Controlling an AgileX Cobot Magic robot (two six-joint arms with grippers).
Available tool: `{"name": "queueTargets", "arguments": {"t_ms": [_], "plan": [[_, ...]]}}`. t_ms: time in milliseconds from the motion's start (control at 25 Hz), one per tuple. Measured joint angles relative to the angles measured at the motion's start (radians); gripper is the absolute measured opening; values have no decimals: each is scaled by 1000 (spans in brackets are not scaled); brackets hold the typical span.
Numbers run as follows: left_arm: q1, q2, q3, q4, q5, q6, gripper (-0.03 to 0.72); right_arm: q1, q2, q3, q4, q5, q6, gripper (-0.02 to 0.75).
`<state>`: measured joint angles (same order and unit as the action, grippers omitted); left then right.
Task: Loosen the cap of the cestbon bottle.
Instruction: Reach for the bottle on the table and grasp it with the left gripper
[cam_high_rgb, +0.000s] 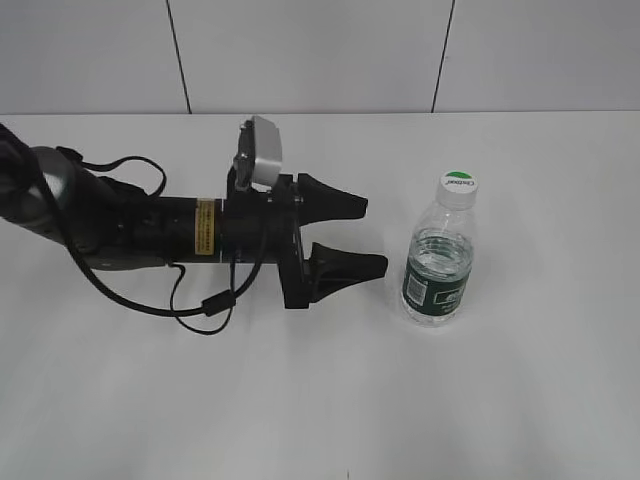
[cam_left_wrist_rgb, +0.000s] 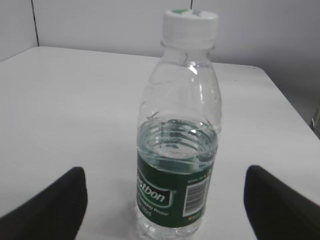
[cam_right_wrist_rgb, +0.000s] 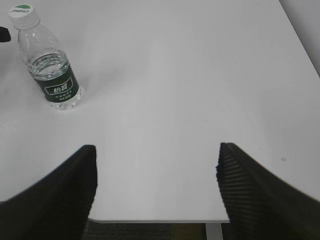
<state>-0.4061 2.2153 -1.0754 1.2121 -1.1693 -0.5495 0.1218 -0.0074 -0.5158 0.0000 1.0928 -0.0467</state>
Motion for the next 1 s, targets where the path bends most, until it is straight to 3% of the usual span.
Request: {"name": "queueTargets", "arguments": {"t_ms": [1000], "plan": [[-135, 115, -153, -50, 134, -10, 584, 0, 0, 0, 0, 0, 0, 569]]}}
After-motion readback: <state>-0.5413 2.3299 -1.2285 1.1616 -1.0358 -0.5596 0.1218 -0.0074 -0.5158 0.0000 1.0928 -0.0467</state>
